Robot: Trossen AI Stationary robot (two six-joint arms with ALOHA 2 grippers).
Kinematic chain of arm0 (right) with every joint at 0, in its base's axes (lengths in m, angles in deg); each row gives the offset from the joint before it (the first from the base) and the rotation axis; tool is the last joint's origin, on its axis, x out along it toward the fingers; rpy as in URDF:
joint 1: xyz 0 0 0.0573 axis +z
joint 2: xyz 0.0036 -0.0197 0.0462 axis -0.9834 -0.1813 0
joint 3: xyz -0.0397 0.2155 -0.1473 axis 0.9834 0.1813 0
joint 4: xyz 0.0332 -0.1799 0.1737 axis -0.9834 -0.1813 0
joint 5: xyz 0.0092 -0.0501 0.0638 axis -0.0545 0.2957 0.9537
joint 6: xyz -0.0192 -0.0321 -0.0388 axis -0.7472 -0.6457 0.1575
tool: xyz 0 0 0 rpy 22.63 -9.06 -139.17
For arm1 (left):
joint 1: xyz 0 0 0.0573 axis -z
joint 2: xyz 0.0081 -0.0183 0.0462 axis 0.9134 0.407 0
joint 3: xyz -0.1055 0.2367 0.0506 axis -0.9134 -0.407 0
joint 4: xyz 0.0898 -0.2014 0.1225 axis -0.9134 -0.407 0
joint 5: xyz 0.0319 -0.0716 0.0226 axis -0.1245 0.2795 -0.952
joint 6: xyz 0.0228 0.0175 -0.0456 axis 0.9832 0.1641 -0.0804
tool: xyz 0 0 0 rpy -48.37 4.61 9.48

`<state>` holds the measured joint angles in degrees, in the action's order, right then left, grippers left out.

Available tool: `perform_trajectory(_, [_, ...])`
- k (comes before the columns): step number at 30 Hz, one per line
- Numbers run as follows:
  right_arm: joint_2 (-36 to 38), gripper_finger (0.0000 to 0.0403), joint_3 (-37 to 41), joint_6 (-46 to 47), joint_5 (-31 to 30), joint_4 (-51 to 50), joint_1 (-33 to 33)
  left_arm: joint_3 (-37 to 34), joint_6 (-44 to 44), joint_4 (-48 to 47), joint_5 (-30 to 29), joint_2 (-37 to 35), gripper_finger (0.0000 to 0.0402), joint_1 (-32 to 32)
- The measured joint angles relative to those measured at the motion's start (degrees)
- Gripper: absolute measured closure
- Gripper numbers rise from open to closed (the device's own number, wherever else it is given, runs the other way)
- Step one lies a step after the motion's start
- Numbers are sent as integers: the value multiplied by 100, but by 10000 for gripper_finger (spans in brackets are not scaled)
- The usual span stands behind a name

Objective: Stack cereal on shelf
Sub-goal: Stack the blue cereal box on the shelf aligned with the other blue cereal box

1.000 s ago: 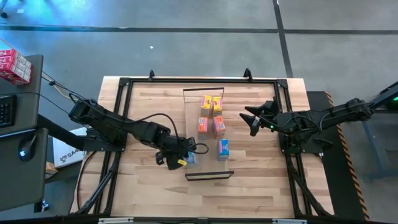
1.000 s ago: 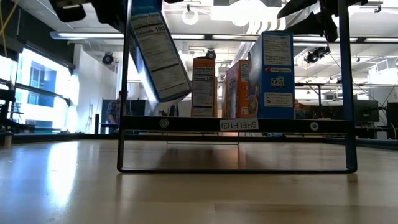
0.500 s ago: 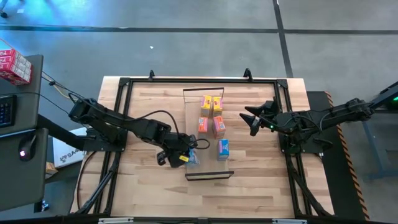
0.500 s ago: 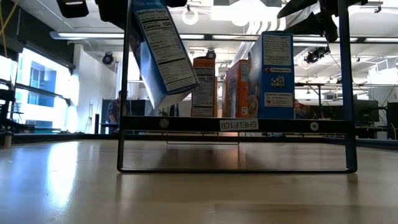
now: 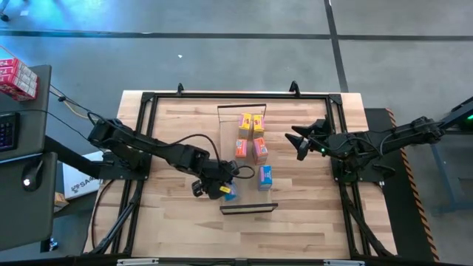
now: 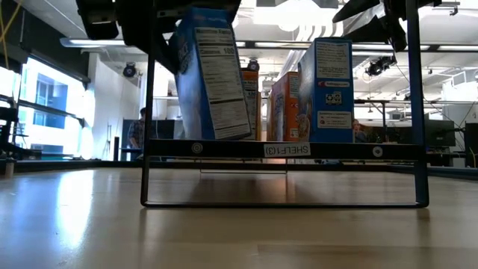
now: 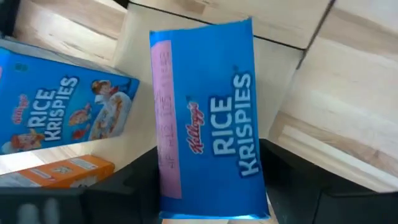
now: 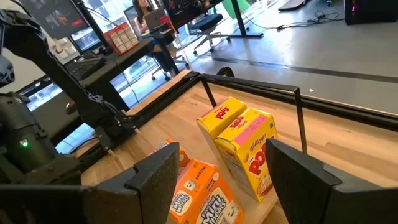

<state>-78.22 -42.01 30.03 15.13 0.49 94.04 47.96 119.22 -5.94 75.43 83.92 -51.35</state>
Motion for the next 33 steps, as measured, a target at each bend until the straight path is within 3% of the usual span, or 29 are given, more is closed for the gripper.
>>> perform_trajectory(11, [2, 167, 0, -21, -7, -2, 0, 2, 2, 116, -714, -39, 178, 0])
perform_trajectory(19, [2, 167, 0, -46, -11, -50, 0, 11, 81, 106, -774, -39, 178, 0])
perform_trajectory(33, [2, 167, 0, -14, -15, -178, 0, 695, -2, -141, -953, -41, 178, 9])
